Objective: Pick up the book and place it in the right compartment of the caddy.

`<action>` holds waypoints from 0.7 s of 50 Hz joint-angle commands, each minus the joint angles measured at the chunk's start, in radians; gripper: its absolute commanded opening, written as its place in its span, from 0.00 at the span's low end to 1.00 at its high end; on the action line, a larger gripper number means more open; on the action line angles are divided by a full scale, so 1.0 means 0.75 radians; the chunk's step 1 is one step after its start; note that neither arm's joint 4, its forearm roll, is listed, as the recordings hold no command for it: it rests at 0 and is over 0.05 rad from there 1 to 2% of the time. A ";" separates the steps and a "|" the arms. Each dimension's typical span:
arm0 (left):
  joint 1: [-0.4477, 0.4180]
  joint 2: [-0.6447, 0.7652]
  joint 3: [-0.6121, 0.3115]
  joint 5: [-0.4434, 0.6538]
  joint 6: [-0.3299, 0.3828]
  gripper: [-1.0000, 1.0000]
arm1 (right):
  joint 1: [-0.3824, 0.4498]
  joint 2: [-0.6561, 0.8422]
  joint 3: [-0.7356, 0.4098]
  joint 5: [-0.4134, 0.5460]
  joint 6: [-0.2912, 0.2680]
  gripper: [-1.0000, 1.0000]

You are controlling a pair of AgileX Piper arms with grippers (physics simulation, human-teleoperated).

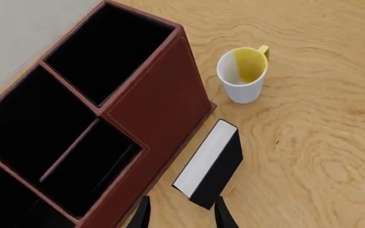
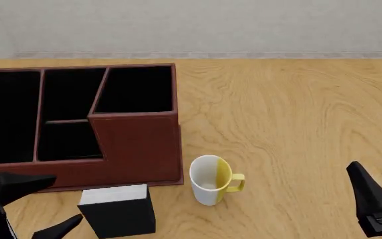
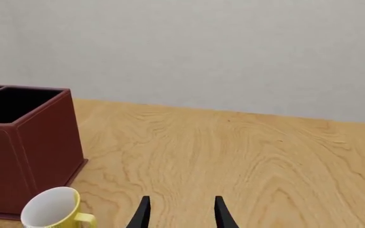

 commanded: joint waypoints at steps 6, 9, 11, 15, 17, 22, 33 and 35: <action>0.005 0.158 0.088 -0.221 -0.029 1.00 | -0.008 0.027 0.005 -0.021 -0.009 1.00; 0.013 0.204 0.115 -0.282 -0.023 1.00 | -0.008 0.036 0.008 -0.029 -0.011 1.00; 0.016 0.223 0.121 -0.305 -0.024 1.00 | -0.008 0.039 0.009 -0.031 -0.011 1.00; 0.015 0.246 0.139 -0.341 -0.029 1.00 | -0.011 0.048 0.008 -0.037 -0.013 1.00; 0.019 0.267 0.149 -0.370 -0.028 1.00 | -0.012 0.054 0.009 -0.044 -0.014 1.00; 0.012 0.304 0.168 -0.416 -0.036 1.00 | -0.012 0.066 0.010 -0.055 -0.016 1.00; 0.001 0.397 0.226 -0.544 -0.050 1.00 | -0.022 0.079 0.011 -0.063 -0.020 1.00; -0.004 0.400 0.232 -0.551 -0.053 1.00 | -0.022 0.080 0.011 -0.064 -0.019 1.00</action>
